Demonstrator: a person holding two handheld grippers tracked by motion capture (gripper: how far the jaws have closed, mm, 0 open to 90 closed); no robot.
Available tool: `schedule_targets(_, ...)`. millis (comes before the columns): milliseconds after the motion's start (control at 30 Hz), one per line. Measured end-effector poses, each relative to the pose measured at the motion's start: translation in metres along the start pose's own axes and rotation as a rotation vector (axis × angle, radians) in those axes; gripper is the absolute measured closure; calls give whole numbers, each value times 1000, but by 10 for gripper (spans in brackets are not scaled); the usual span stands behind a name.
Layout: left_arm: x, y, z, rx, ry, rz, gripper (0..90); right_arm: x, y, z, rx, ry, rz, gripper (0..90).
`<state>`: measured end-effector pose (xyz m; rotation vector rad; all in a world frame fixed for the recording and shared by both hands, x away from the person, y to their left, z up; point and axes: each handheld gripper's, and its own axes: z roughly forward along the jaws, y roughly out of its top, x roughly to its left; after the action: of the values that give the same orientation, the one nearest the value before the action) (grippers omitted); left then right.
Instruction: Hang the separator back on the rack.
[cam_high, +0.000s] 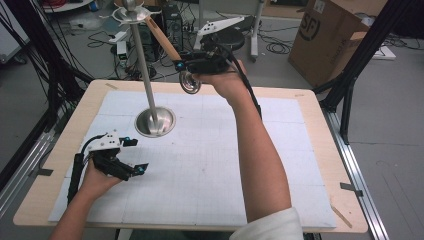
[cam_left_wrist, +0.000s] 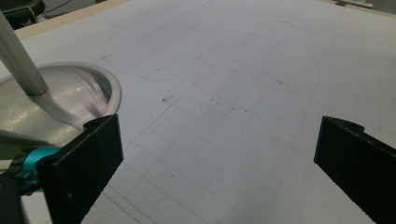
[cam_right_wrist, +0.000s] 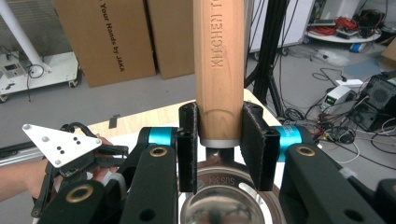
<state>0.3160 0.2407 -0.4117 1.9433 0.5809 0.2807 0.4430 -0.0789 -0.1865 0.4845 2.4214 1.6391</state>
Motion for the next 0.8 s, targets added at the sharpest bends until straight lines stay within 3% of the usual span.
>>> schedule_targets(800,0,0,0,2,4,1,18,-6,-2,27,47,-11,27,688)
